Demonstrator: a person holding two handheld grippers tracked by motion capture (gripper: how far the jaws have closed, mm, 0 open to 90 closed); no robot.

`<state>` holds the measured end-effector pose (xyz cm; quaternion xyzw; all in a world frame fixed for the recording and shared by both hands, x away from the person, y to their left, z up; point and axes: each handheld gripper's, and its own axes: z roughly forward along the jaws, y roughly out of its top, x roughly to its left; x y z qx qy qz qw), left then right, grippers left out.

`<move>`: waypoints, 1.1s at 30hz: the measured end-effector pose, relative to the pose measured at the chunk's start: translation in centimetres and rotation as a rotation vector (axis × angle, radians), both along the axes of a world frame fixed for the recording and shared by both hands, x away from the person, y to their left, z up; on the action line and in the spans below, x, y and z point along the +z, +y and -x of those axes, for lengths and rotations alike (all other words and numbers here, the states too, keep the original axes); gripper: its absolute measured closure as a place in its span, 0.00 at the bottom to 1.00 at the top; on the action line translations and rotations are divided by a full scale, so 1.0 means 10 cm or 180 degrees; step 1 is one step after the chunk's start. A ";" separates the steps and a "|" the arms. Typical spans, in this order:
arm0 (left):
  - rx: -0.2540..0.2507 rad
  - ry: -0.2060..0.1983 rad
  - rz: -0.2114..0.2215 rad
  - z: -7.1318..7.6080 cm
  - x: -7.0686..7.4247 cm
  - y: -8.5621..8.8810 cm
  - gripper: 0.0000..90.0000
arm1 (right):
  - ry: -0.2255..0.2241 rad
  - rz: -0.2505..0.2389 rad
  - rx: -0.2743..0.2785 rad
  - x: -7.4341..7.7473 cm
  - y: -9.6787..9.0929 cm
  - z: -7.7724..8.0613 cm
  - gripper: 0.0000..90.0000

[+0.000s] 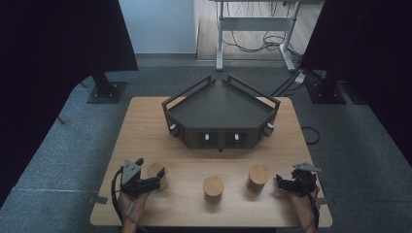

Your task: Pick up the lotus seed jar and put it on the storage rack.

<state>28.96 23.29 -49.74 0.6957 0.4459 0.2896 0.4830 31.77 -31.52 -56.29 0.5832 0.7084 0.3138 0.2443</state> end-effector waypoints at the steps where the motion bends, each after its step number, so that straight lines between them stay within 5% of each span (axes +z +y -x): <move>1: -0.0003 0.0001 -0.0005 0.00 0.00 0.00 0.09 | 0.0000 -0.0001 0.0000 0.00 0.00 0.00 0.07; 33: -0.0062 0.0057 -0.0127 0.01 -0.10 -0.11 0.09 | 0.0000 0.0000 0.0010 0.00 0.00 0.00 0.07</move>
